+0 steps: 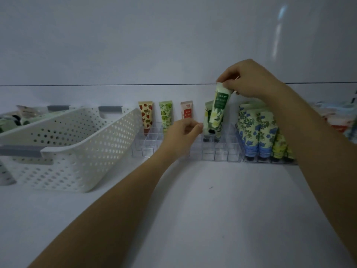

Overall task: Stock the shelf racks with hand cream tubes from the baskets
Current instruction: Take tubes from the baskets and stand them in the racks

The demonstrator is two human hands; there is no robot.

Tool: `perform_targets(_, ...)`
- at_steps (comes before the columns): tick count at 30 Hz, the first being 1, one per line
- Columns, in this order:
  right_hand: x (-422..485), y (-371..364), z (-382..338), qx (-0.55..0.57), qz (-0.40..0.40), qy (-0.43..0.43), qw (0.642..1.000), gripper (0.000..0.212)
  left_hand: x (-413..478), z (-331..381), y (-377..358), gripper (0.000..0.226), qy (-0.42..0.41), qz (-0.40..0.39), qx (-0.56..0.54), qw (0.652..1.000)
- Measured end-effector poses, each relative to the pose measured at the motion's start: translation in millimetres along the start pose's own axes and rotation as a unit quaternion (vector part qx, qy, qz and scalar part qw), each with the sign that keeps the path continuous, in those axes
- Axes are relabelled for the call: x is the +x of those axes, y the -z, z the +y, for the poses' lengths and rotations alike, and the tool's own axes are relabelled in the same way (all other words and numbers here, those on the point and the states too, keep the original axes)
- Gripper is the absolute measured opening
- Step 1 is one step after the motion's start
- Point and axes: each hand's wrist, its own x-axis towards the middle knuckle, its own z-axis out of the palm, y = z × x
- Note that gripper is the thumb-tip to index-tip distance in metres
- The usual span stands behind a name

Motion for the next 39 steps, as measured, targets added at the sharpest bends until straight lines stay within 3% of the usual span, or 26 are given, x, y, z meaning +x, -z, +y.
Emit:
perform_targets(3, 0, 5, 10, -0.047, 0.06, -0.01, 0.997, 0.026, -1, -13, 0, 0.026, -0.044, -0.027, 0.169, 0.984)
perform_targets(8, -1, -4, 24, -0.075, 0.092, -0.03, 0.992, 0.025, -3, -17, -3, 0.033, -0.107, -0.054, 0.273, 0.955)
perform_targets(21, 3, -13, 33, -0.076, 0.092, -0.03, 0.992, 0.025, -2, -18, -2, 0.033, -0.119, -0.058, 0.284, 0.95)
perform_targets(27, 2, -17, 33, -0.097, -0.033, -0.046, 0.994, 0.025, -2, -18, -1, 0.034, -0.117, -0.062, 0.286, 0.949)
perform_targets(39, 4, -18, 24, -0.084, 0.004, 0.008, 0.996, 0.029, 12, 13, 15, 0.029, -0.147, -0.011, 0.302, 0.942)
